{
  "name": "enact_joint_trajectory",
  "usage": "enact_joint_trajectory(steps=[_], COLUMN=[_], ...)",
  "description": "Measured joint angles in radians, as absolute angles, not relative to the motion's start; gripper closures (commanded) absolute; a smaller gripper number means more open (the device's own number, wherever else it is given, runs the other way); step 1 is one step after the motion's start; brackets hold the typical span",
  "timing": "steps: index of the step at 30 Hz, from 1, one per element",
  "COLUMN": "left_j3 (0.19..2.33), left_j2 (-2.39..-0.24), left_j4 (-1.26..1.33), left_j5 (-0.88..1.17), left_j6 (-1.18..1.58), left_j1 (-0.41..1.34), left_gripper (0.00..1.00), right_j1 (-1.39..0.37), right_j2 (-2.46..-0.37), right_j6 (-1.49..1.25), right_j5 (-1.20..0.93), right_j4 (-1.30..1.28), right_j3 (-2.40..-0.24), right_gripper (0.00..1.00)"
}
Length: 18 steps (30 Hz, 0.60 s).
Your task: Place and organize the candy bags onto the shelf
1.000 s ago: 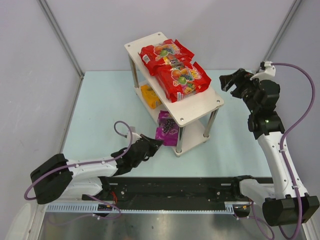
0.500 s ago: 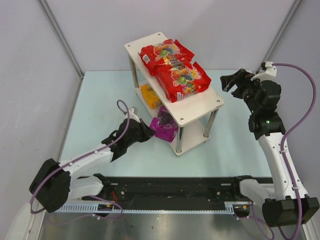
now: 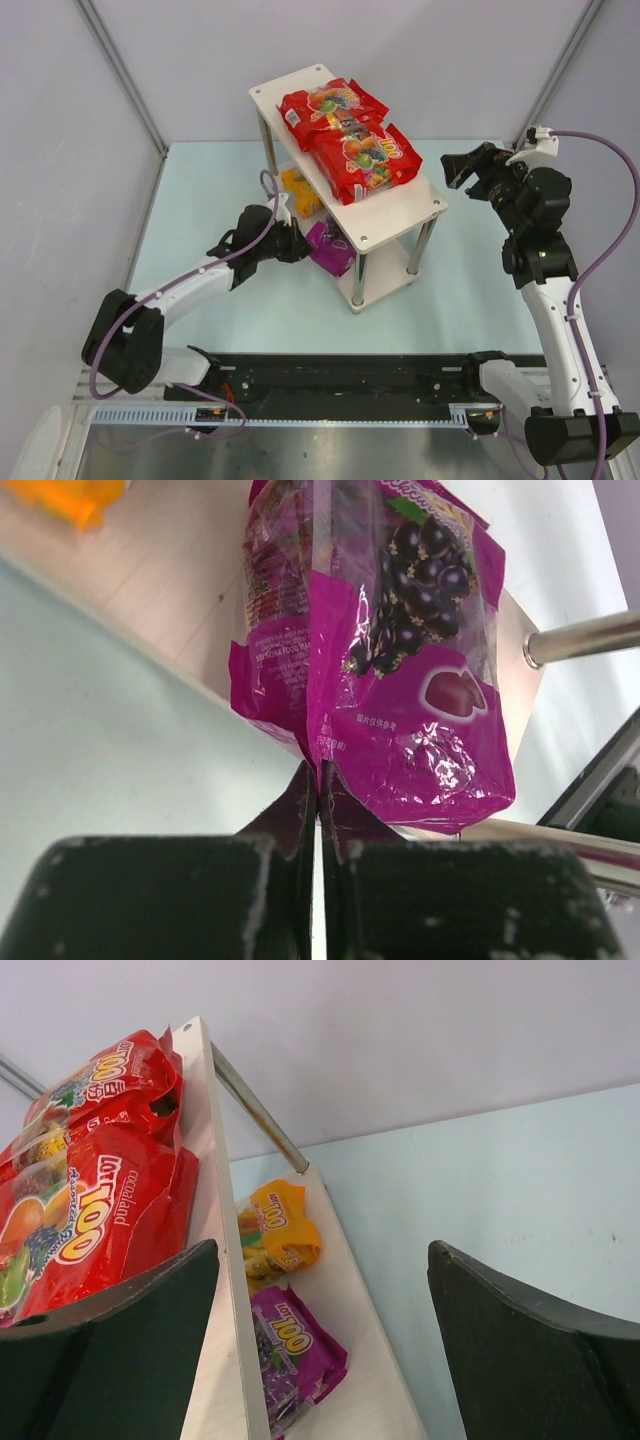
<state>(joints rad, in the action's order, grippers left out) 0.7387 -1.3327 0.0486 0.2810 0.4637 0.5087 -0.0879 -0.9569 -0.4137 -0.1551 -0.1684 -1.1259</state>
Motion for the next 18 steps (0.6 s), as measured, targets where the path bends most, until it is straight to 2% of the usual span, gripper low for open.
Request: enact_joint_trajectory(steps=[7,18], left_j3=[0.813,0.838], left_j2=[-1.393,-1.46], left_j4=[0.04,0.051], left_j5=[0.408,0.447], left_j6=[0.351,0.34], left_j1=[0.467,0.414], left_gripper=[1.0,1.0], right_j1=[-0.087,-0.087], right_j2=[-0.957,-0.957], right_j6=[-0.41,-0.409], right_j5=[-0.155,-0.155], right_j4=[-0.175,-0.176], right_j3=[-1.126,-1.126], right_gripper=[0.1,0.1])
